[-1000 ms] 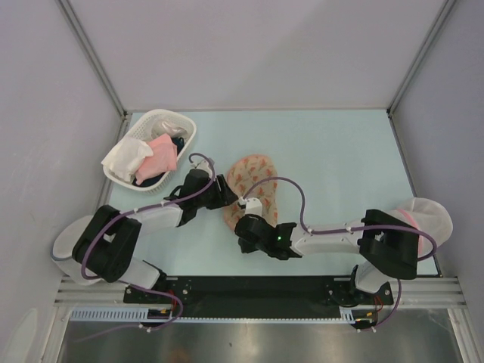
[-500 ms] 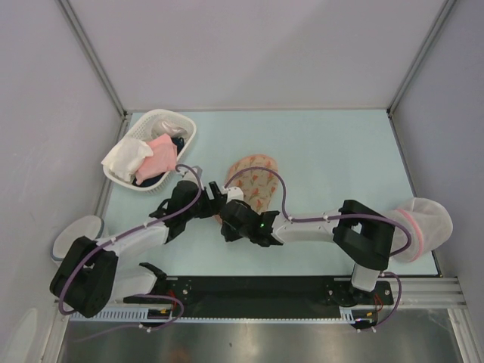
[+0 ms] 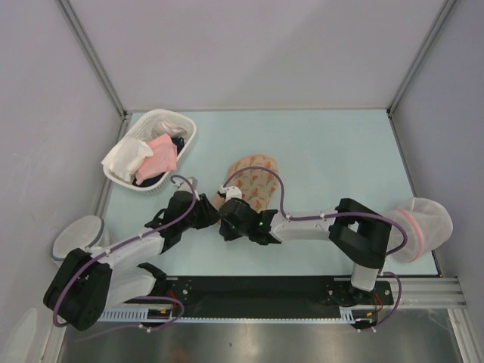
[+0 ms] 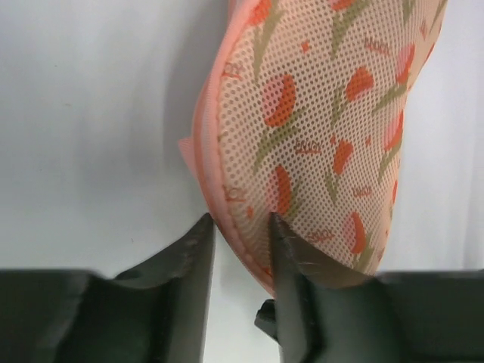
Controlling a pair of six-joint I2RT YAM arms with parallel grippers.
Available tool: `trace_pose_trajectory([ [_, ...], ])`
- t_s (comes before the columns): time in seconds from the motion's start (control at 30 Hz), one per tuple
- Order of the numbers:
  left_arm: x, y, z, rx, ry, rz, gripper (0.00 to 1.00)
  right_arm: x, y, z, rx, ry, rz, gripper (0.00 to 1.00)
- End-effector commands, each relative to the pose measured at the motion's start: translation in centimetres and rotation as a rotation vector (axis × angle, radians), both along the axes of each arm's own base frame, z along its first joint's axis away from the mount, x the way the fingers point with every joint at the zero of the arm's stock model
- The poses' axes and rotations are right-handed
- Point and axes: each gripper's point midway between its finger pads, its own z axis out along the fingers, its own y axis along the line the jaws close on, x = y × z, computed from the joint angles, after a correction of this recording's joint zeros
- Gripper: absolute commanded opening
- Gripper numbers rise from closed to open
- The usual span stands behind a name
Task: Unzip the laundry bag and remove the bra
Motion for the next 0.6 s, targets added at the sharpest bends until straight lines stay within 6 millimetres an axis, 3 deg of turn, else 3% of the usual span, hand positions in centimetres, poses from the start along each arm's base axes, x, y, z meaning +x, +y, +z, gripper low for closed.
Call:
trace_pose_trajectory([
  [0.0, 0.0, -1.4, 1.0, -0.091, -0.018, -0.017, 0.30, 0.8, 1.4, 1.3, 0.048, -0.027, 0.007, 0.00],
  [0.03, 0.0, -1.4, 0.8, -0.095, -0.008, -0.010, 0.15, 0.8, 1.4, 1.3, 0.049, -0.025, 0.007, 0.00],
  [0.13, 0.5, -1.6, 1.1, -0.097, -0.014, -0.007, 0.00, 0.7, 1.3, 1.2, 0.048, -0.024, 0.008, 0.00],
  [0.57, 2.7, -0.8, 1.9, -0.062, -0.040, 0.024, 0.00, 0.0, -0.2, 0.4, 0.031, 0.003, -0.011, 0.00],
])
